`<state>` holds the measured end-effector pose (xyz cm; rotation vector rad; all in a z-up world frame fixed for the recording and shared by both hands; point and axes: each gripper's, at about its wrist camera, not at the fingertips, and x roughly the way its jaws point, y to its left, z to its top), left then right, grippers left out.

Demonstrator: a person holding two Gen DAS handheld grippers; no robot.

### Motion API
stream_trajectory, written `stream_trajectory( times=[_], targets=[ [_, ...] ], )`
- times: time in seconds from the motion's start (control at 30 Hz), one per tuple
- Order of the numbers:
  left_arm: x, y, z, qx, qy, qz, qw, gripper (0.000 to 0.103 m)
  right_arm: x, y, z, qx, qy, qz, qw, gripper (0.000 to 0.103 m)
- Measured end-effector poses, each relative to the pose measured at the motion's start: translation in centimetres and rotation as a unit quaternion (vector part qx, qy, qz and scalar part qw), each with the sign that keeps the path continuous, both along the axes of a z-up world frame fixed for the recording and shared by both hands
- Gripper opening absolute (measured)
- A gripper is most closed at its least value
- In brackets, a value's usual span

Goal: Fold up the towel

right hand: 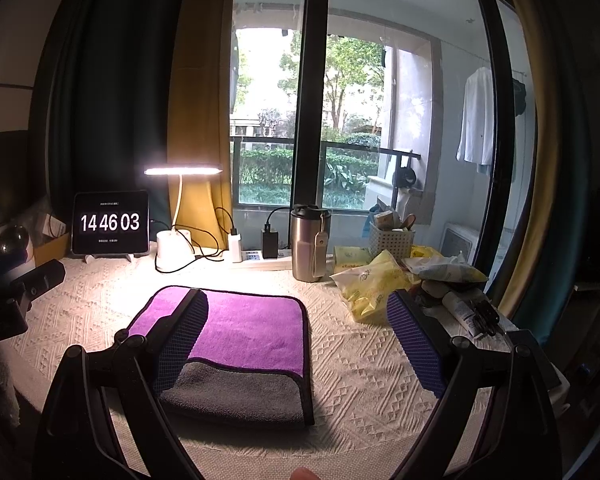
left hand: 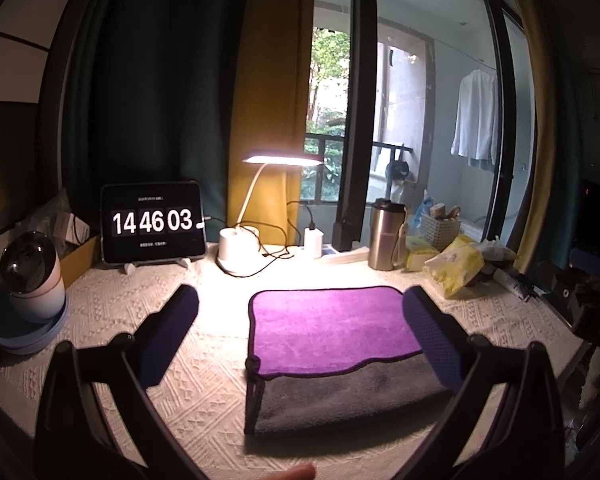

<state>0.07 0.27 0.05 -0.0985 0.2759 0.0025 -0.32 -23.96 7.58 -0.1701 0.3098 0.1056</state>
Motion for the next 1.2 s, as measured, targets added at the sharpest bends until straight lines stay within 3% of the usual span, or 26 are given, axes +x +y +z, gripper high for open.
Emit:
stream_trajectory(
  times=[0.47, 0.8, 1.2],
  targets=[
    [1.3, 0.1, -0.9, -0.002, 0.024, -0.007, 0.9997, 0.103, 1.2, -0.2, -0.9, 0.005, 0.021, 0.001, 1.0, 0.094],
    [3.3, -0.2, -2.8, 0.008, 0.06, -0.007, 0.9981, 0.103, 3.7, -0.6, -2.8, 0.011, 0.068, 0.008, 0.998, 0.094],
    [6.5, 0.1, -5.8, 0.003, 0.126, -0.013, 0.992, 0.102, 6.6, -1.0, -5.3, 0.008, 0.12, 0.004, 0.993, 0.076]
  ],
)
